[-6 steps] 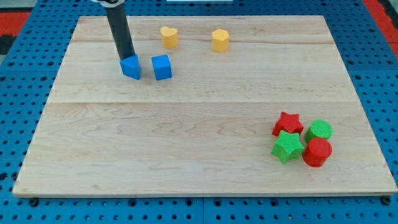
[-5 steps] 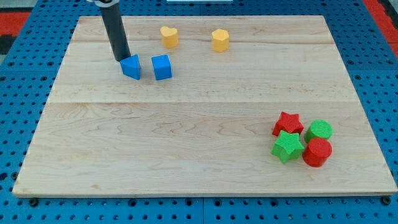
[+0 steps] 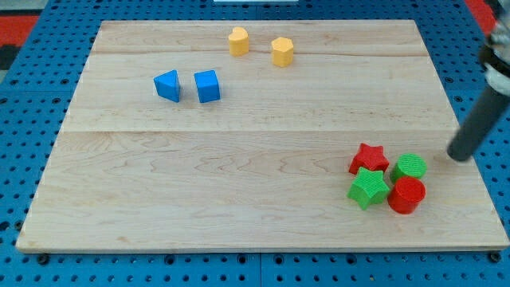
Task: Push the green circle into red star
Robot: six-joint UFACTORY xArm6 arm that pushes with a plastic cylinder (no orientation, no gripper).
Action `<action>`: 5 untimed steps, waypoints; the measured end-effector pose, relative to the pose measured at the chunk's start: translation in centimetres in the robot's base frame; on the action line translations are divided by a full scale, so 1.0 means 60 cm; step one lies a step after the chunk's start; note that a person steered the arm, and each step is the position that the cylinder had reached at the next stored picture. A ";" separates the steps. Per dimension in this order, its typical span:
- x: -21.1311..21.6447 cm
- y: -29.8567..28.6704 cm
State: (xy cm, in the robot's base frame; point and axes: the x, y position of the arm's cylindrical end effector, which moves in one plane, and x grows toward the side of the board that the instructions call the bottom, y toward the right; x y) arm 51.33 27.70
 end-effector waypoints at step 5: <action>-0.022 -0.266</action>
